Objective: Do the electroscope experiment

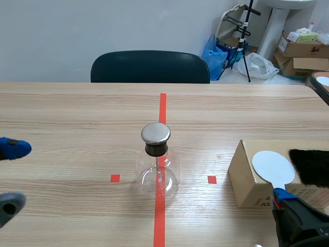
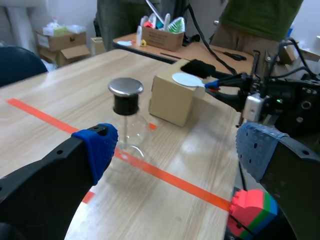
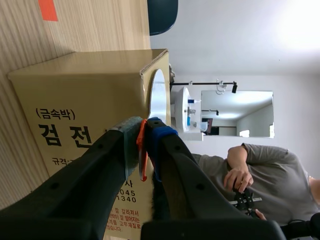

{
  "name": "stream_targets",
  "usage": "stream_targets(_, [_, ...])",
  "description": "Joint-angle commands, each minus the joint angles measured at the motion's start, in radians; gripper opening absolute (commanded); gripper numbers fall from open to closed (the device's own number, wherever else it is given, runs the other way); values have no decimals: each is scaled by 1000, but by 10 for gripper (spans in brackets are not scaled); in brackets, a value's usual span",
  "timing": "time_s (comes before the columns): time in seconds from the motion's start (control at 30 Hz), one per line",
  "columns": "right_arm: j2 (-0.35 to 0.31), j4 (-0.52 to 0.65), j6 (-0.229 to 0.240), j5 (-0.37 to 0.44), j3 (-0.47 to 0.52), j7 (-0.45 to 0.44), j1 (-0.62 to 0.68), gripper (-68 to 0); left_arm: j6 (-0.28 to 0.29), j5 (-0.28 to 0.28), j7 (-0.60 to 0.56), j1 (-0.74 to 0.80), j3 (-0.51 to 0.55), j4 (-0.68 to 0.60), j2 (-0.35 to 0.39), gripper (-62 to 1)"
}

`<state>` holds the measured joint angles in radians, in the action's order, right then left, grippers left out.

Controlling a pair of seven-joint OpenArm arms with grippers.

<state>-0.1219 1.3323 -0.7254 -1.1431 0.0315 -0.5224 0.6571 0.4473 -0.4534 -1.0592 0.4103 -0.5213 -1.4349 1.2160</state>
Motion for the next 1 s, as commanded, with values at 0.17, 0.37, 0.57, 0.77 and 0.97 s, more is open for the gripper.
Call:
stream_targets(0.17, [-3,10,-58,3,6,-1,-6,-656,8,94,48,109,210,-20,-136,-101])
stream_targets(0.37, [-3,10,-58,3,6,0,-6,-656,23,177,74,257,412,-113,-214,-101])
stream_targets(0.57, [-2,10,-58,4,7,2,-7,-656,50,264,138,369,546,-203,-279,-101])
stream_targets(0.77, [-2,10,-58,3,6,-3,-12,-620,86,264,171,410,595,-247,-289,-101])
stream_targets(0.97, [-2,10,-58,3,6,-9,-12,-321,163,264,197,410,638,-248,-290,-102])
